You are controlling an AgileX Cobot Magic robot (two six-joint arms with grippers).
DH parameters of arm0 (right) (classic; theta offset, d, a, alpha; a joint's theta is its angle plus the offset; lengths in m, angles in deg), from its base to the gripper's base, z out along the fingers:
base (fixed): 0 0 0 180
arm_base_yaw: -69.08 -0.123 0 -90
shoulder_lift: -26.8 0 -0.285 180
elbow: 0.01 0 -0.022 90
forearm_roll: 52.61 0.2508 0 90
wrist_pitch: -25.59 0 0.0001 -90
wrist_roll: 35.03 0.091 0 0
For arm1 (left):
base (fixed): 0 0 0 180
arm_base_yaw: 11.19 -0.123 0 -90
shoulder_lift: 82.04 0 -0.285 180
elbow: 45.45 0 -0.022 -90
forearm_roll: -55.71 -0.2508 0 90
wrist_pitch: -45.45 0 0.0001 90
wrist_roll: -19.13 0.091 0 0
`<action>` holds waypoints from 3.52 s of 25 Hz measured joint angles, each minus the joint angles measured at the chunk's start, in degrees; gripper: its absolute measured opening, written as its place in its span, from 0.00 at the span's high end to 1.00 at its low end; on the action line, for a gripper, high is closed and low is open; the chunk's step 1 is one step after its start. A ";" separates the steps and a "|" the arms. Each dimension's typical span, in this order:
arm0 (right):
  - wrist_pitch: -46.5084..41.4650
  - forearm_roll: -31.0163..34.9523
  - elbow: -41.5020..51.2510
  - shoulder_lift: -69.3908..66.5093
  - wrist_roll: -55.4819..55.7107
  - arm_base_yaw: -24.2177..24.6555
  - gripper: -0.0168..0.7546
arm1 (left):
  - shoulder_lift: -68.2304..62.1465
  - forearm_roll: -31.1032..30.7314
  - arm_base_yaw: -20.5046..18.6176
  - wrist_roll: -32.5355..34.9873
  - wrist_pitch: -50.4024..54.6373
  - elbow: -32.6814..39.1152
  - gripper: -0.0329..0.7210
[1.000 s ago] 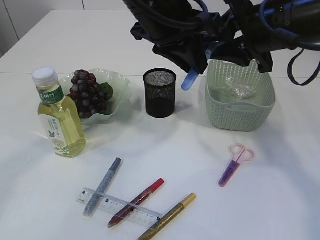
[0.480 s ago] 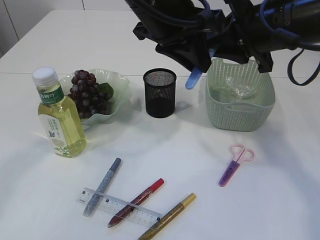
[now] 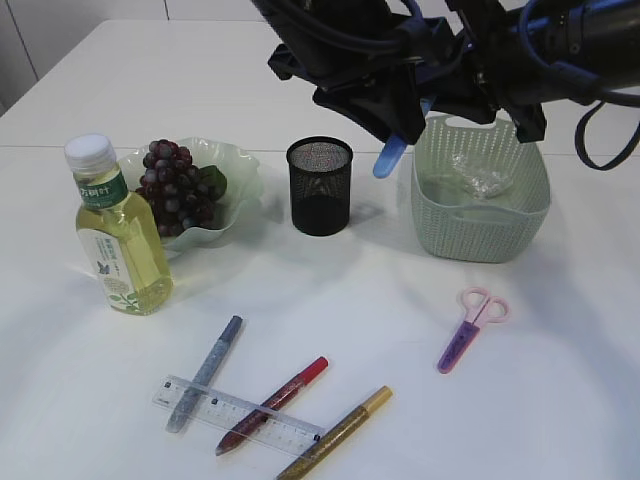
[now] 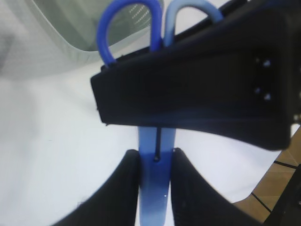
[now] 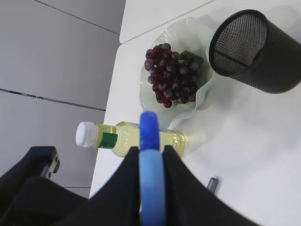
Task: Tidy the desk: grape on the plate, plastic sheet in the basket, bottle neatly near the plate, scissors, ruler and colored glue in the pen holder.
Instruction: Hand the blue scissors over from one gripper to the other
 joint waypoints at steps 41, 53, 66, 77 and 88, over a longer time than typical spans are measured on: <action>0.00 0.10 0.00 0.00 -1.96 0.00 0.87 | 0.00 0.40 0.00 0.10 -0.42 0.00 0.75; 0.00 0.12 0.00 0.00 -1.96 0.00 0.87 | 0.00 0.90 0.00 0.10 -0.61 0.00 0.66; 0.00 0.12 0.00 0.00 -1.98 0.00 0.87 | 0.00 0.22 0.00 0.10 0.85 0.00 0.63; 0.00 -0.47 0.00 0.00 -2.35 0.00 0.87 | 0.20 0.22 -0.60 0.10 2.43 0.00 0.63; 0.00 -0.94 0.00 0.00 -3.36 0.00 0.87 | 3.46 0.33 -2.49 0.10 5.63 -0.09 0.63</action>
